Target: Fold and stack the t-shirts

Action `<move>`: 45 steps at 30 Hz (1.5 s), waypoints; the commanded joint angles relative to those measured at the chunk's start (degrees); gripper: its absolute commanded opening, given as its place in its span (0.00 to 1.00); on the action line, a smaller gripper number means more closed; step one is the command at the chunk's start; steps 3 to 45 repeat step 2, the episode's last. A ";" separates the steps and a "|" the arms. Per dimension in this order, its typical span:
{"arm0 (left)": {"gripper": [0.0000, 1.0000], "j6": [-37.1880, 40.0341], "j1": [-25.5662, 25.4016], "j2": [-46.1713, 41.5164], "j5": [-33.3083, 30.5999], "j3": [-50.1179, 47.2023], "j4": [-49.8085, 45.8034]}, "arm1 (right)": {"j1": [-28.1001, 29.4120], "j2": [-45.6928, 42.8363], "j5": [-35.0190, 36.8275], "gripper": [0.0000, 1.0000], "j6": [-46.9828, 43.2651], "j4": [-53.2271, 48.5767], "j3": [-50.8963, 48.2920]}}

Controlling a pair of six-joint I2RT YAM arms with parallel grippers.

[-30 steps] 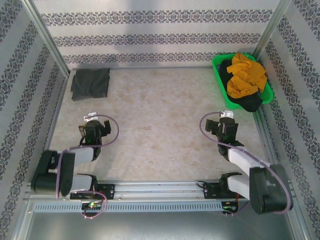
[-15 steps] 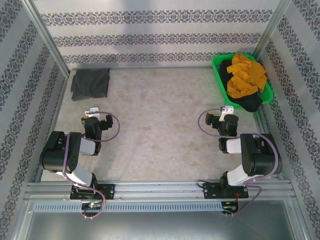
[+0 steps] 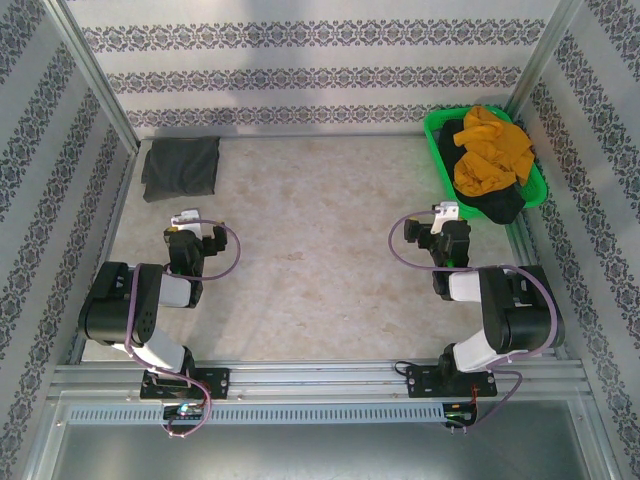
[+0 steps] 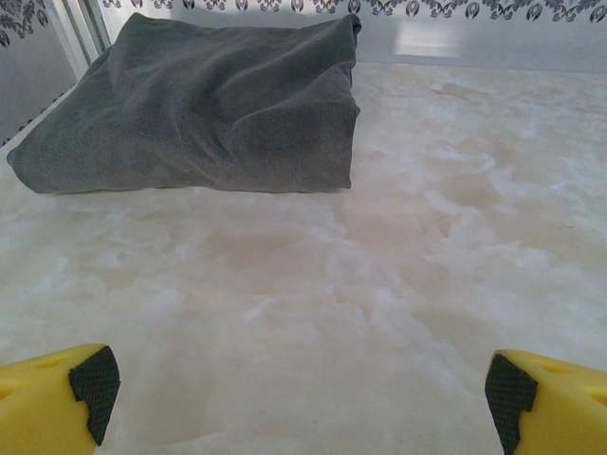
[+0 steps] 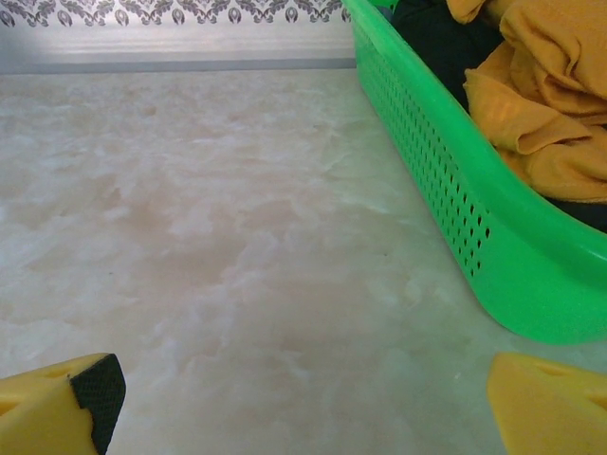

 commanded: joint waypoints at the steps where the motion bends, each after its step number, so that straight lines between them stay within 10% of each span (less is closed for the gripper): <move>1: 1.00 0.78 0.35 0.03 0.09 0.96 0.06 | -0.20 -0.70 -0.95 0.98 -1.14 0.47 0.61; 45: 1.00 0.78 0.33 0.03 0.05 0.91 0.06 | -0.15 -0.87 -0.50 0.98 -1.05 0.46 0.54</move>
